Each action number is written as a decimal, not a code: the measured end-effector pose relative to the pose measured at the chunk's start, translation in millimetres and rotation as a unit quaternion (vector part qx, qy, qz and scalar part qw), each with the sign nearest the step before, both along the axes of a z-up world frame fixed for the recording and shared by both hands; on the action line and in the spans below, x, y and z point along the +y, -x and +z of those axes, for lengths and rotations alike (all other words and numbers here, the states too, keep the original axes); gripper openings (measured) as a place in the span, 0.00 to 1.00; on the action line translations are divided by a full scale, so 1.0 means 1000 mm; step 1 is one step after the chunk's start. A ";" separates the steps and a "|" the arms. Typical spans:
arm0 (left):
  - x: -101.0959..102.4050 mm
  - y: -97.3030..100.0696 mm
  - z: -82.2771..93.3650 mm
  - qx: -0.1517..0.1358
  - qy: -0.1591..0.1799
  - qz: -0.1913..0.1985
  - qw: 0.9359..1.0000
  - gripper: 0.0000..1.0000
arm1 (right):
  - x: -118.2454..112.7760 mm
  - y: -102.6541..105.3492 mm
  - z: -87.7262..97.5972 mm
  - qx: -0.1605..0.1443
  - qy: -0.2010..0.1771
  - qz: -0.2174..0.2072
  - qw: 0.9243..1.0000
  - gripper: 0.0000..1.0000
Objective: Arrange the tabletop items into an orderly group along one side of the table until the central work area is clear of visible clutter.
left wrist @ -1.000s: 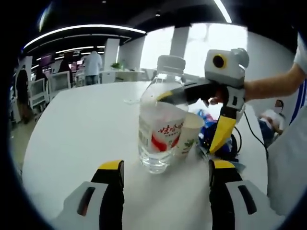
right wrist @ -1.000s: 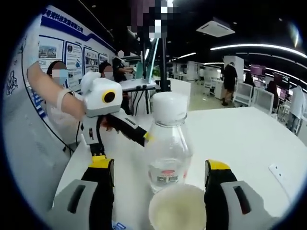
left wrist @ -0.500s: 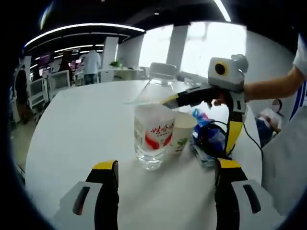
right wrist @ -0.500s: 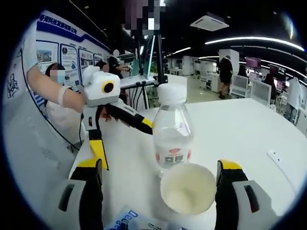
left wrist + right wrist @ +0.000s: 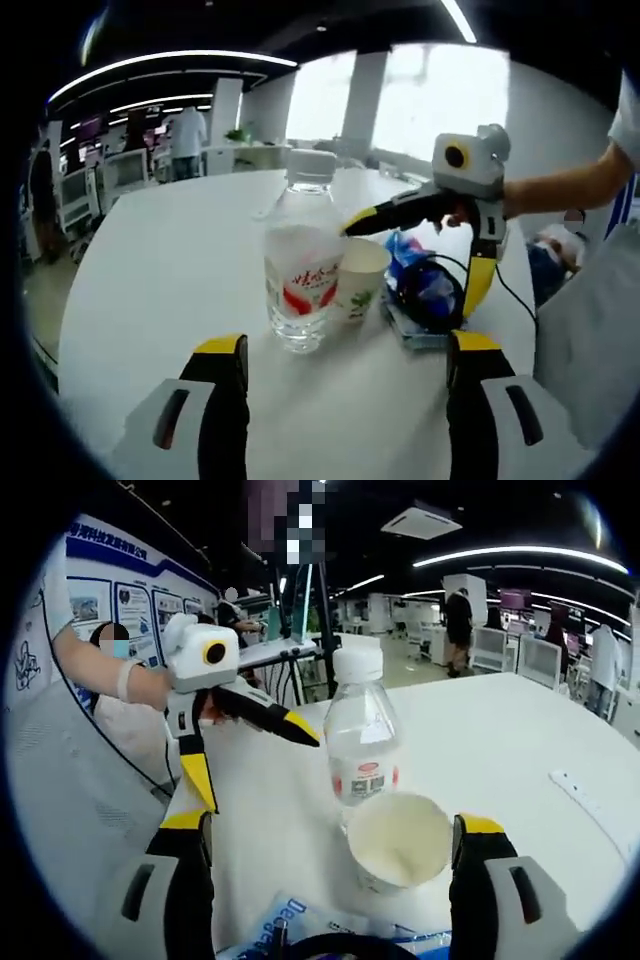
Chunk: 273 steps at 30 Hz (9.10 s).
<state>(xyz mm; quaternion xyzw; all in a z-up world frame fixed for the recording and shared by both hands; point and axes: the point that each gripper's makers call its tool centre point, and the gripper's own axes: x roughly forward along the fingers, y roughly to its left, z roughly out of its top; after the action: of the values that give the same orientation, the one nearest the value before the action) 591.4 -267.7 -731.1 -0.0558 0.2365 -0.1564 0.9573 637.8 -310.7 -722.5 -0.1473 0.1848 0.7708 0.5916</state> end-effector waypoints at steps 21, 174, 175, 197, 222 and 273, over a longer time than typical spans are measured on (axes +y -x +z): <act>-0.030 0.004 0.021 -0.006 -0.007 -0.026 1.000 0.75 | -0.053 -0.015 0.013 -0.007 0.002 -0.067 0.998 0.96; -0.118 -0.056 -0.033 0.120 0.052 0.018 0.991 0.02 | -0.149 -0.025 -0.013 0.219 0.087 -0.253 0.938 0.01; -0.119 -0.056 -0.032 0.119 0.051 0.017 0.991 0.02 | -0.150 -0.025 -0.012 0.220 0.087 -0.253 0.938 0.01; -0.199 -0.080 -0.013 0.102 0.049 -0.061 0.992 0.02 | -0.231 -0.044 0.002 0.217 0.060 -0.323 0.919 0.01; -0.281 -0.105 -0.013 0.107 0.046 -0.134 0.984 0.01 | -0.314 -0.055 -0.004 0.228 0.052 -0.393 0.889 0.00; -0.341 -0.127 -0.058 0.172 0.074 -0.162 0.969 0.00 | -0.375 -0.077 -0.058 0.270 0.105 -0.462 0.838 0.01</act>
<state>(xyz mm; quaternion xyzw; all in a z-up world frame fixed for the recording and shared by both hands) 718.8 -609.2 -788.9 -0.1132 0.3913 -0.3142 0.8575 715.2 -686.0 -780.9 0.1081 0.4640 0.3930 0.7865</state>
